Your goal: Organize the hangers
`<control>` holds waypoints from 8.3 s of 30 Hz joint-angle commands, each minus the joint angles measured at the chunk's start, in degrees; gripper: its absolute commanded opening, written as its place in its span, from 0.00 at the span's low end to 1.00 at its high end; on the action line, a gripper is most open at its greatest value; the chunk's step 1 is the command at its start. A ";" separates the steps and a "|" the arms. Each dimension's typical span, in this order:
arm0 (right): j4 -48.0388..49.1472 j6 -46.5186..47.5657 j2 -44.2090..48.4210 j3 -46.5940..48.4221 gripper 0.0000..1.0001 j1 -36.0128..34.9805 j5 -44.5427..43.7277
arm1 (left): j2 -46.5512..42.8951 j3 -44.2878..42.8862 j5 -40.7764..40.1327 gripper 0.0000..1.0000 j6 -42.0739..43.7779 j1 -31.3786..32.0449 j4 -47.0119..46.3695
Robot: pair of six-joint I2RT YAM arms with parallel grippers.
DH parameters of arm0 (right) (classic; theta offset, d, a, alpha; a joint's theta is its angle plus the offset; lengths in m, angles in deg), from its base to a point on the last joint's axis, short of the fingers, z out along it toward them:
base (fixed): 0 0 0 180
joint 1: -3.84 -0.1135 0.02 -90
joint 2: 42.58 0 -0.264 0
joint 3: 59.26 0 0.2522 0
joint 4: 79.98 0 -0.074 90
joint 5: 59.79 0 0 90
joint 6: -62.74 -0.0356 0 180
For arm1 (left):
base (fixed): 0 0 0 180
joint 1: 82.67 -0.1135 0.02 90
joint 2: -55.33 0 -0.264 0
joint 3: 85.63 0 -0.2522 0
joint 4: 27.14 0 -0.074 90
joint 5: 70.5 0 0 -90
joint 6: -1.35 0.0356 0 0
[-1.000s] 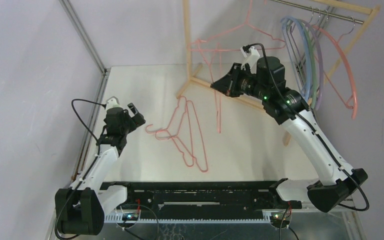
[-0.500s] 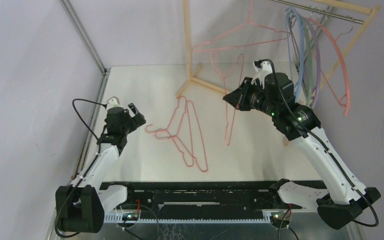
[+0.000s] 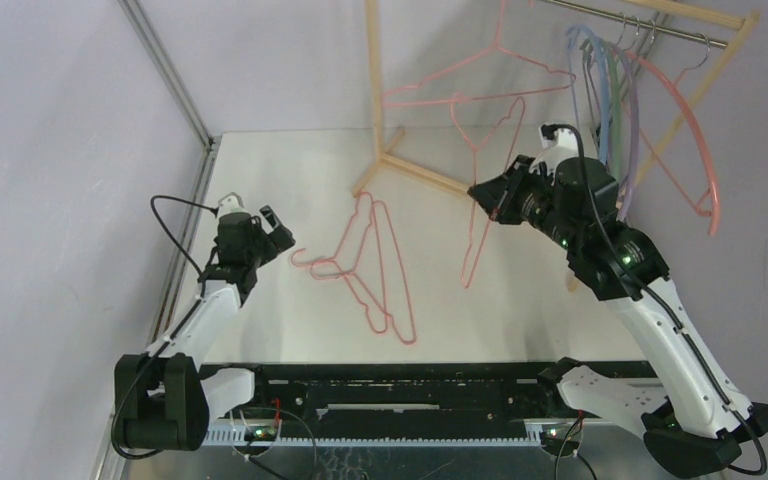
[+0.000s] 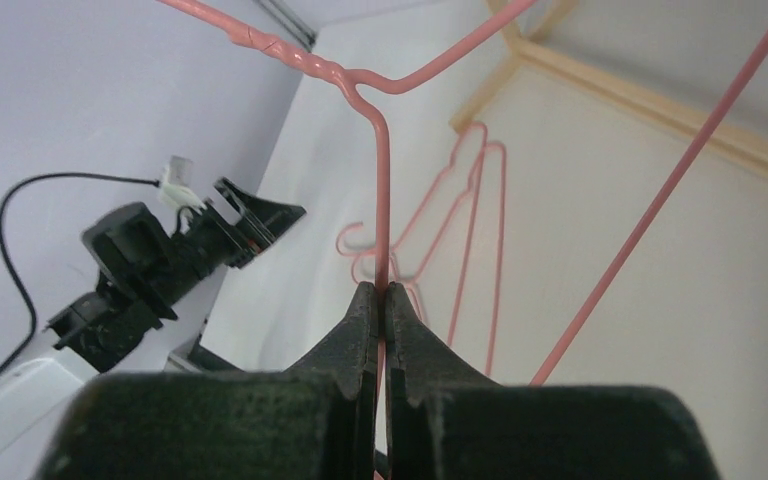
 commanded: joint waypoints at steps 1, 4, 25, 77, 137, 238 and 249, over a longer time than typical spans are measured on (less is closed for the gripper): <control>5.80 0.29 -0.09 5.08 0.00 0.76 -2.67 | 1.09 -1.16 1.14 0.99 -0.56 -0.43 -2.93; 6.08 1.42 -1.12 7.37 0.00 1.56 -4.38 | 1.87 -1.46 1.39 0.99 -0.34 -0.48 -2.93; 16.24 6.31 -10.89 16.15 0.00 12.68 -6.44 | 4.65 -2.90 2.05 0.99 0.74 -0.44 -3.37; 28.67 -1.11 -28.72 18.28 0.00 25.28 2.45 | 6.15 -2.51 0.62 0.99 2.37 -2.00 -2.55; 20.81 7.38 -28.72 22.04 0.66 18.43 -13.52 | 3.23 -0.37 2.27 0.99 2.07 -5.51 -3.11; 12.50 25.61 -59.36 3.60 0.48 -22.18 -1.27 | 4.62 0.93 3.42 0.98 -1.16 -5.59 -5.64; 12.81 23.78 -56.67 -3.59 0.43 -23.15 1.44 | 4.47 2.11 3.51 0.99 -1.40 -5.59 -6.03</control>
